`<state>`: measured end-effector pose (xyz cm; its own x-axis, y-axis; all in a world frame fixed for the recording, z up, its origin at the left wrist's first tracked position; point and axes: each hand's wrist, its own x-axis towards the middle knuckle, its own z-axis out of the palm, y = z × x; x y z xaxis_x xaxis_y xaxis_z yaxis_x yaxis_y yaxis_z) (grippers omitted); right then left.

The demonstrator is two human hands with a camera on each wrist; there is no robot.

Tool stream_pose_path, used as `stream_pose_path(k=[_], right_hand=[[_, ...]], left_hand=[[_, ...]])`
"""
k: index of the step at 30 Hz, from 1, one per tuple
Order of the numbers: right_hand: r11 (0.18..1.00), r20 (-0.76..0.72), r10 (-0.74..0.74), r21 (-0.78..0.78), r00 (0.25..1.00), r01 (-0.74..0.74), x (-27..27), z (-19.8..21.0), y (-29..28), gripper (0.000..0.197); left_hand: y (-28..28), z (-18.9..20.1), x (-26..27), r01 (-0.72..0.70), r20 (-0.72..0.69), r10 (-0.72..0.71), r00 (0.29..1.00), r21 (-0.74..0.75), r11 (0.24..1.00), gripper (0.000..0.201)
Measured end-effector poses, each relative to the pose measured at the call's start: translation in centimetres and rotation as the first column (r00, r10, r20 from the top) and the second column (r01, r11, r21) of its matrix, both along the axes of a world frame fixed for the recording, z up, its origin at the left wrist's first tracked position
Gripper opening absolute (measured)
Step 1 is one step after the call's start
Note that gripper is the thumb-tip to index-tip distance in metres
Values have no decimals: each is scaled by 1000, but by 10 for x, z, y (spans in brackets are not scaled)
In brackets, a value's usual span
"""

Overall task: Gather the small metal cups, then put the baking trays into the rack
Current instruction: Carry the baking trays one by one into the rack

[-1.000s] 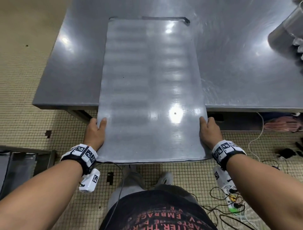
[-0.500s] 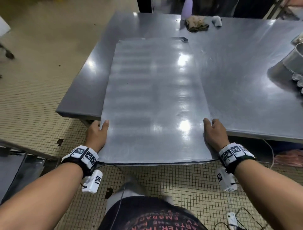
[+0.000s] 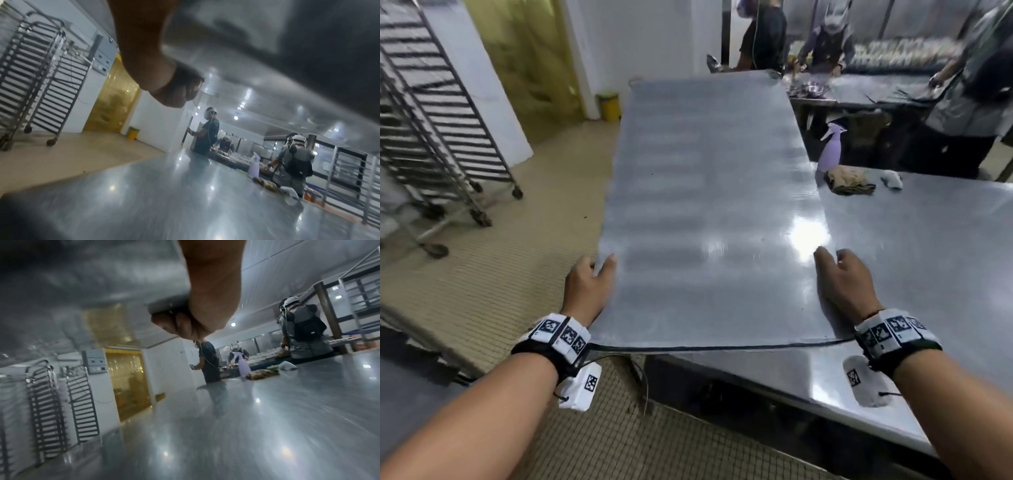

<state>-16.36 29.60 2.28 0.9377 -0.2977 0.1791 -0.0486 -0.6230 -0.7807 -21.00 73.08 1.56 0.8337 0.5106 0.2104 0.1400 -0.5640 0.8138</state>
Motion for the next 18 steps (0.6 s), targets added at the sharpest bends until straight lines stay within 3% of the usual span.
stream_pose_path(k=[4,9,13,18], right_hand=[[995,95,97,24,991,-100,38,34,23,49],[957,218,274,37,937,-289,74,71,46,50],[899,267,417,19,869,-438,88,97,60,54],[785,299,586,18,753,-619,77,126,77,47]], left_hand=[[18,40,0,-94,93,90,992,39,995,56],[33,78,-34,-242,175,234,956,22,970,81],[13,109,-87,-376,250,357,900,34,926,54],[-23,131,-173,-573,304,539,786,30,819,48]])
